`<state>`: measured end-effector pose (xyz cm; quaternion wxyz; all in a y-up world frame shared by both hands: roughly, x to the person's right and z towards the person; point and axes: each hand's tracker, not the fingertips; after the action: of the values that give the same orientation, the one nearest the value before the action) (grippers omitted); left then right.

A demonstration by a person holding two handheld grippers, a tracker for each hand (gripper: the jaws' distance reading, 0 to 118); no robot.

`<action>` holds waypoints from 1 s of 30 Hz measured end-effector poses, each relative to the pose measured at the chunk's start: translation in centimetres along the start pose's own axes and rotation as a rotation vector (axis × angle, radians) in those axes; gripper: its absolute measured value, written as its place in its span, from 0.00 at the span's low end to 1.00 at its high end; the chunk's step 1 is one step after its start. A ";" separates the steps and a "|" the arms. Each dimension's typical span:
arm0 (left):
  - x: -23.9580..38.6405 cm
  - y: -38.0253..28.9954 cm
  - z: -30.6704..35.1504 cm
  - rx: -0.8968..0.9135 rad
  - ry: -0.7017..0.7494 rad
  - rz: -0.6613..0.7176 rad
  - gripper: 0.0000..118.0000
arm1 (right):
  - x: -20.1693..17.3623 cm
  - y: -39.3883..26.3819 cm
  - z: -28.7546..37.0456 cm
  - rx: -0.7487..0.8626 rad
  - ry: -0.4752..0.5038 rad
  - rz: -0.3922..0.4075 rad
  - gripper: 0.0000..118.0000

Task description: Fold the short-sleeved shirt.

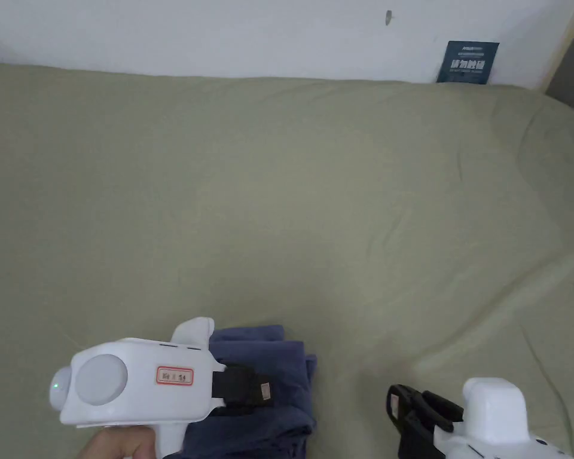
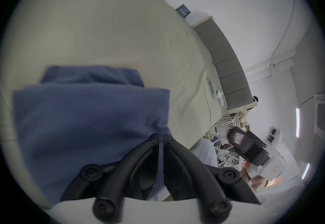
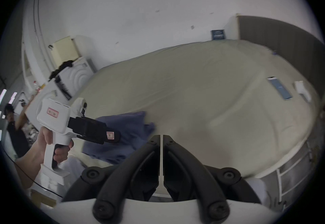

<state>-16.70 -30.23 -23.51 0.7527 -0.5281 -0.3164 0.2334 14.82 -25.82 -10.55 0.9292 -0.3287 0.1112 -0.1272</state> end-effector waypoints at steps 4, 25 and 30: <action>-0.5 -0.2 6.8 0.065 0.069 -0.005 0.04 | -1.9 1.5 -6.4 -0.136 0.299 -0.103 0.05; -12.6 0.1 3.2 0.003 -0.183 0.225 0.99 | 5.2 -3.3 -19.7 -0.420 0.732 -0.592 0.04; -12.0 0.6 2.4 0.039 -0.215 0.199 0.54 | 5.4 -3.3 -19.9 -0.428 0.750 -0.619 0.04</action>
<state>-26.68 -36.68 -26.29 0.6976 -0.5141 -0.3367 0.3684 13.57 -41.58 -24.17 0.6567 -0.4605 0.3572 -0.4788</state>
